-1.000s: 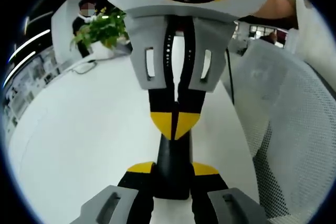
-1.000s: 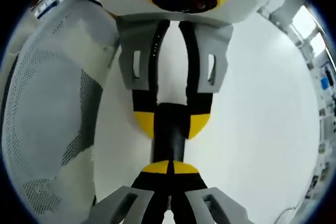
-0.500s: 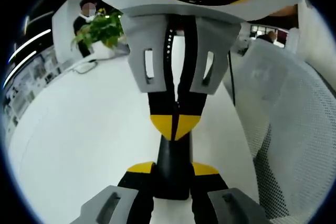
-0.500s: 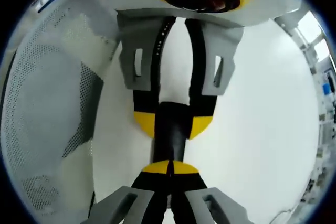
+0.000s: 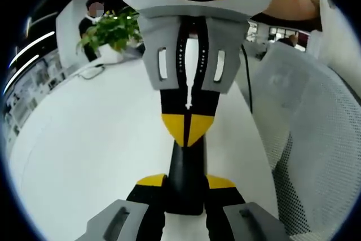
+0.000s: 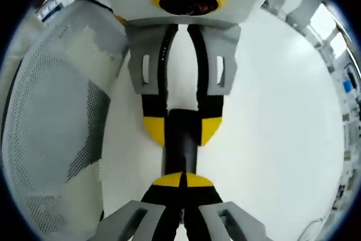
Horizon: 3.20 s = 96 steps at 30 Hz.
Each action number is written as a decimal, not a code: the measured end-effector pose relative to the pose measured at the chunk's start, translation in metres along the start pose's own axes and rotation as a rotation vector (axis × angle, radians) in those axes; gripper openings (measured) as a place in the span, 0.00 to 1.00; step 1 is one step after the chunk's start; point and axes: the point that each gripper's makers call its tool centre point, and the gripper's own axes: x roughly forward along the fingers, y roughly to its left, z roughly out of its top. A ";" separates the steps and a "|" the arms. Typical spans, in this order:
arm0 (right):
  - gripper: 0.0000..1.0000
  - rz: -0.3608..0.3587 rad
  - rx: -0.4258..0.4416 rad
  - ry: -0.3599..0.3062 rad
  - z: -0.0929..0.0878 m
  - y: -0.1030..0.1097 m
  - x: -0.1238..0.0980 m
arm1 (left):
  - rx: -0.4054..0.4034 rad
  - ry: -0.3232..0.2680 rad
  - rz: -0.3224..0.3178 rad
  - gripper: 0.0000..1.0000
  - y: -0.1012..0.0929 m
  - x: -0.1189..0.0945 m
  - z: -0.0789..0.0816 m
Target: Press the specified remote control buttons in sequence, fully releasing each button before pressing the next.
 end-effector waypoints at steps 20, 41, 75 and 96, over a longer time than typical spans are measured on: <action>0.00 -0.026 -0.032 -0.045 0.016 -0.005 -0.023 | 0.000 -0.002 0.000 0.25 0.000 0.000 0.001; 0.00 0.014 -0.039 -0.030 0.017 0.004 0.000 | -0.001 -0.011 -0.001 0.25 0.000 0.000 0.000; 0.00 0.051 -0.025 0.040 0.013 0.003 0.012 | -0.004 -0.013 0.002 0.25 0.000 -0.001 0.000; 0.00 0.036 0.056 -0.050 0.013 0.005 0.007 | -0.005 -0.007 0.008 0.25 -0.001 -0.002 0.001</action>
